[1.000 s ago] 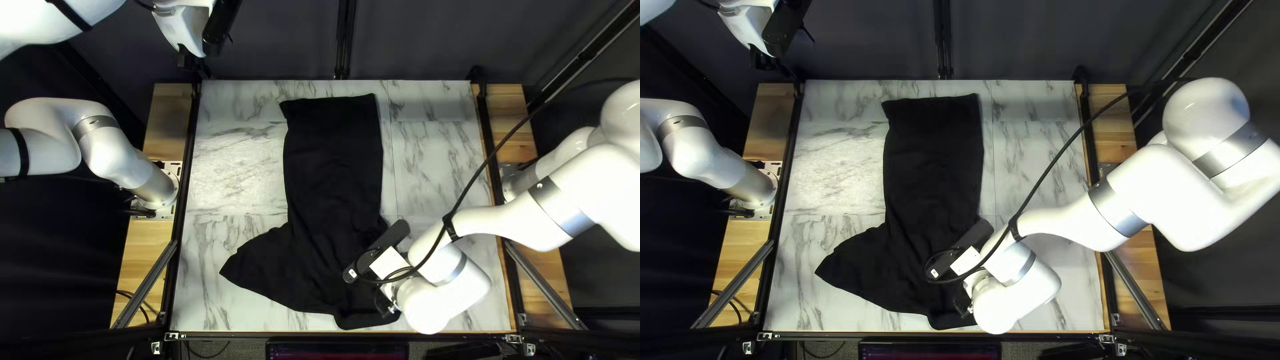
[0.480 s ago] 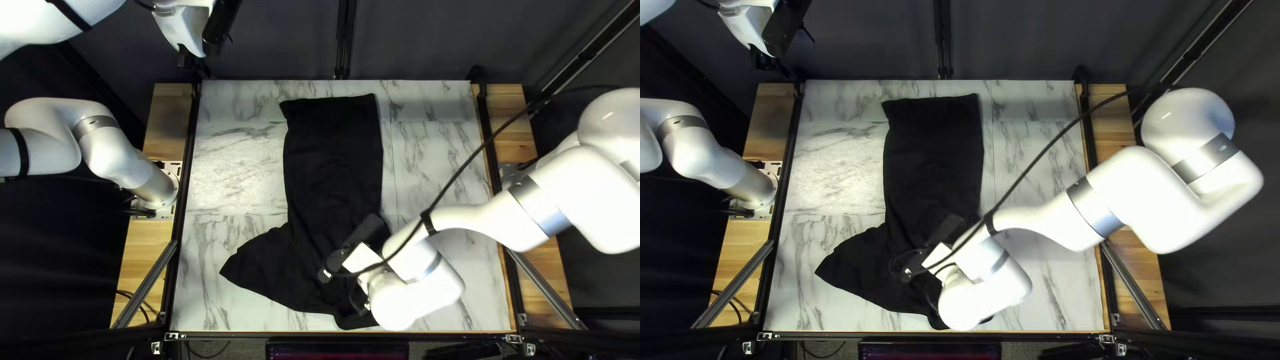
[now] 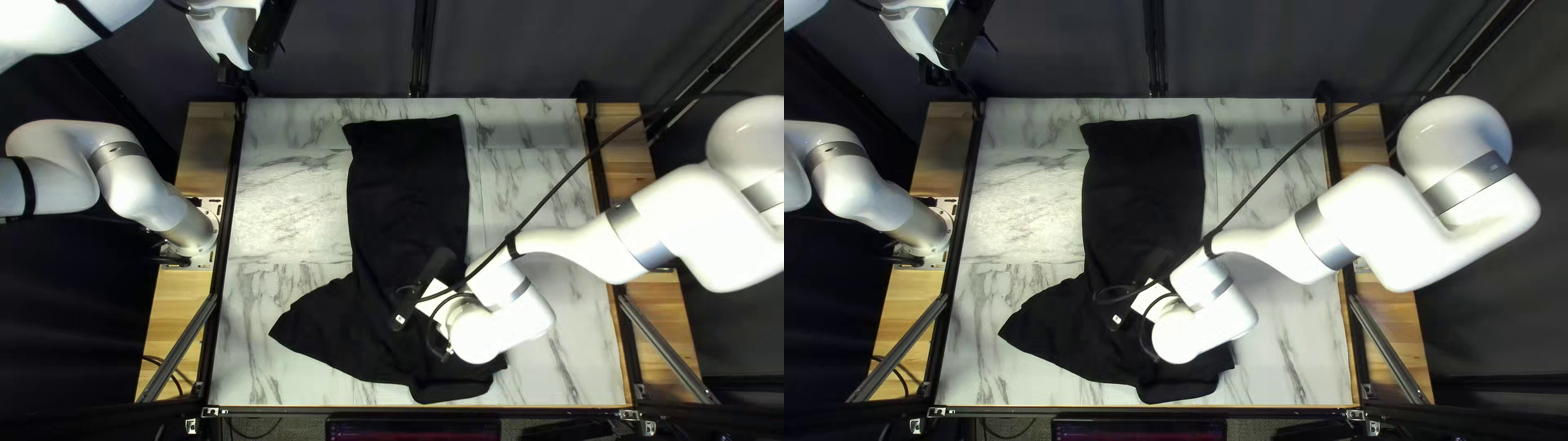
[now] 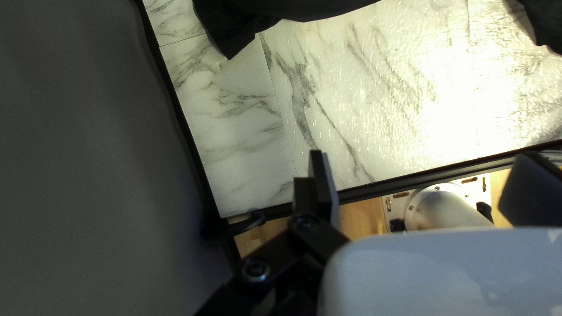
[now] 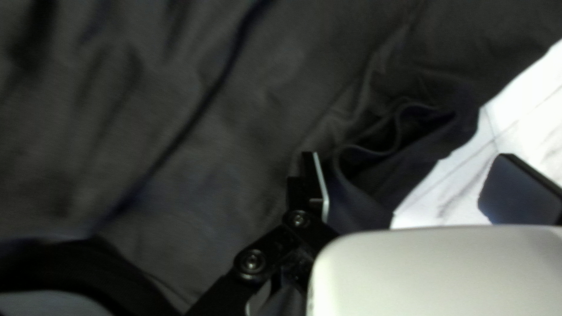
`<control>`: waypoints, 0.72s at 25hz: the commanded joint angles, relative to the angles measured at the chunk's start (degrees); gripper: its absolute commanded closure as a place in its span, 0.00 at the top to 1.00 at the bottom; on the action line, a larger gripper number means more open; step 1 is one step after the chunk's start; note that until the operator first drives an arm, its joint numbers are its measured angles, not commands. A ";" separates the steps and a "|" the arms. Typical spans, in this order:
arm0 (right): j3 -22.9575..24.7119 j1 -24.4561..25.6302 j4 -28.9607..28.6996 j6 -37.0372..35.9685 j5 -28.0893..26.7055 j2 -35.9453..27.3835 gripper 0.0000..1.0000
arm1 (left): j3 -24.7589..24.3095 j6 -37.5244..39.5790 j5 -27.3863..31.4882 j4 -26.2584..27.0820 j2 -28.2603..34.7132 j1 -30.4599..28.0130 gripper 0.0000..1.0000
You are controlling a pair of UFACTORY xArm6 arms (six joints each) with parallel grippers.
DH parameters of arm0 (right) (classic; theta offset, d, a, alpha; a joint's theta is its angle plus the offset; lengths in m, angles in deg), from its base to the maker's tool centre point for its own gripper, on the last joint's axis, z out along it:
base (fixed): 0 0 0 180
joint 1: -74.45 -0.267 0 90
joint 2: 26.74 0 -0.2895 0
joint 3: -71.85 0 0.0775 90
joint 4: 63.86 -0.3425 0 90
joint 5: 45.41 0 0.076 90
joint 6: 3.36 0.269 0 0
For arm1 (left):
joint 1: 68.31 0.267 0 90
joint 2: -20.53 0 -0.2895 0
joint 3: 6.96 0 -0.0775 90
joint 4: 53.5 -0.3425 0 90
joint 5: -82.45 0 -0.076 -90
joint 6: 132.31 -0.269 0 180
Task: Fold t-shirt
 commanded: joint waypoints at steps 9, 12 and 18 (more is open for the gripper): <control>-10.84 -1.53 1.85 -0.42 -4.47 5.11 1.00 | 0.00 0.00 0.00 0.00 0.00 0.00 1.00; -10.51 -0.53 1.51 -1.94 -0.97 6.69 1.00 | 0.00 0.00 0.00 0.00 0.00 0.00 1.00; -5.88 1.22 -1.73 -4.53 5.33 6.35 1.00 | 0.00 0.00 0.00 0.00 0.00 0.00 1.00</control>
